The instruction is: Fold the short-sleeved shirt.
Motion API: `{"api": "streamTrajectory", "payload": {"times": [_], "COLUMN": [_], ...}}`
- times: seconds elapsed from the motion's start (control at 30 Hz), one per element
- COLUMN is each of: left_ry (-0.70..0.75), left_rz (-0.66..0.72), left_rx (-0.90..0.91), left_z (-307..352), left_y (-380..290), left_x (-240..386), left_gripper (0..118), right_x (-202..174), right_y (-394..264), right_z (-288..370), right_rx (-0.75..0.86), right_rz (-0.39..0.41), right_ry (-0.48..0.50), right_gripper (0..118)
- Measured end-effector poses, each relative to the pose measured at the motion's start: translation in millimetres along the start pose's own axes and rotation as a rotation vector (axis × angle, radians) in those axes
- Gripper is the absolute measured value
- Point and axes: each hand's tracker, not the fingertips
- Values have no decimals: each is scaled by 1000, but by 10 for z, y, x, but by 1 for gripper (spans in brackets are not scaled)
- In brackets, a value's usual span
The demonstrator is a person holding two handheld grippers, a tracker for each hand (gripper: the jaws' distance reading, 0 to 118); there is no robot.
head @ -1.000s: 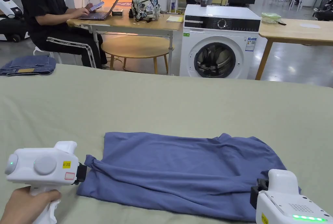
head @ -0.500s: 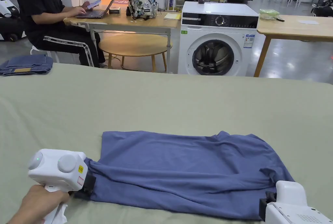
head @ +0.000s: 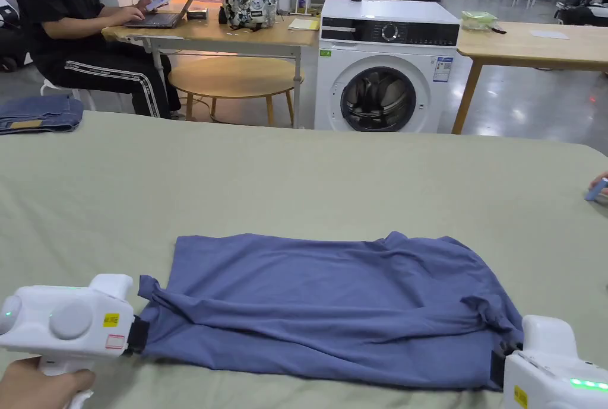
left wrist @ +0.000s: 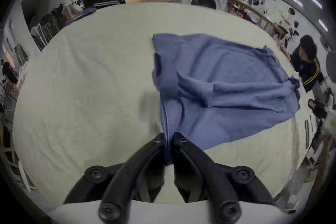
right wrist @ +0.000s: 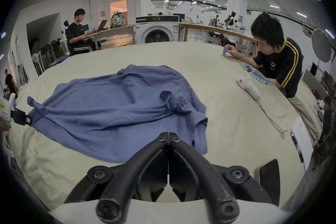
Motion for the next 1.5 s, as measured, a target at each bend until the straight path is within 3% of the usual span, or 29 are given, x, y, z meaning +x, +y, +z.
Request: {"api": "streamTrajectory", "payload": {"times": [0.1,0.13,0.23,0.27,0.47,0.57,0.63,0.67,0.7,0.83,0.93,1.17,1.5], "left_ry": [0,-1,-7,-8,-9,-6,-1,0,5,3,-2,8,25], "left_rz": [-1,-1,14,22,34,32,30,27,24,39,30,6,-8], "left_rx": [22,24,40,43,47,42,45,44,46,79,113,198,94], "left_z": [92,115,155,164,179,163,155,152,143,241,387,887,868], "left_y": [-72,-93,-145,-162,-208,-216,-227,-230,-228,-207,-167,-102,-732], "left_x": [-21,-10,-13,-11,-7,-5,12,18,8,-10,12,-10,-191], "left_gripper": [2,2,2,2,2,2,2,2,2,1,1,1,1], "right_x": [176,194,326,367,425,363,332,315,302,302,235,251,286], "right_y": [96,83,107,89,-15,-76,-67,-68,-63,36,184,460,-258], "right_z": [-155,-174,-391,-505,-869,-850,-819,-810,-801,-611,-337,292,508], "right_rx": [-87,-102,-197,-223,-362,-334,-322,-322,-331,-321,-280,-201,-309], "right_rz": [13,15,37,56,77,90,95,73,87,75,123,146,199], "right_ry": [-21,-24,-21,-26,10,27,62,103,51,47,24,14,-2], "right_gripper": [2,10,59,66,62,36,5,5,5,4,4,4,4]}}
